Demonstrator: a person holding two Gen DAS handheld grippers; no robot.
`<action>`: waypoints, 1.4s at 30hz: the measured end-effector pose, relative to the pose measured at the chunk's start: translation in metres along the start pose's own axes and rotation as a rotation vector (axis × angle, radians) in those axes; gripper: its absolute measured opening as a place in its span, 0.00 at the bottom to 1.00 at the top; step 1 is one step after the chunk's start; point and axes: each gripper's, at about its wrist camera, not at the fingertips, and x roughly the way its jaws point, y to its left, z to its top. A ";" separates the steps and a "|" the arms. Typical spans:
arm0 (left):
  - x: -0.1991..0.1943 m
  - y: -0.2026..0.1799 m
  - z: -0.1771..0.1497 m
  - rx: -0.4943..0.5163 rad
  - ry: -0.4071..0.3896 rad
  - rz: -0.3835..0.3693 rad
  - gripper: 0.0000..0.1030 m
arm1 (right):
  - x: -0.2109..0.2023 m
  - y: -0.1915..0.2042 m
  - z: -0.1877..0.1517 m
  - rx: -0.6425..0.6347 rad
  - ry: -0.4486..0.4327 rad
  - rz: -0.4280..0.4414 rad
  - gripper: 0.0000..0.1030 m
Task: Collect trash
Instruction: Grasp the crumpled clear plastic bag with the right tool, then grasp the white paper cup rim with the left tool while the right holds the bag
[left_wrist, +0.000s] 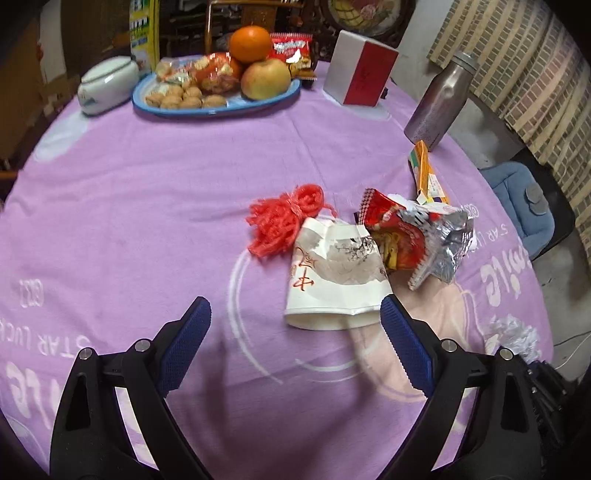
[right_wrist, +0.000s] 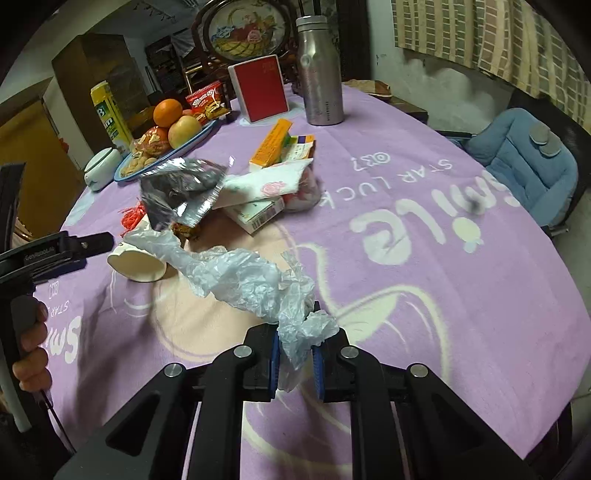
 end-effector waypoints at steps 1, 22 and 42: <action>-0.004 0.000 -0.001 0.026 -0.012 0.012 0.87 | -0.001 -0.001 0.000 0.001 -0.002 0.001 0.15; 0.035 -0.038 -0.022 0.305 -0.031 0.250 0.87 | -0.005 0.009 -0.004 -0.029 -0.003 0.032 0.15; 0.001 -0.016 -0.005 0.121 -0.085 0.015 0.05 | -0.013 0.005 -0.008 -0.012 -0.024 0.037 0.15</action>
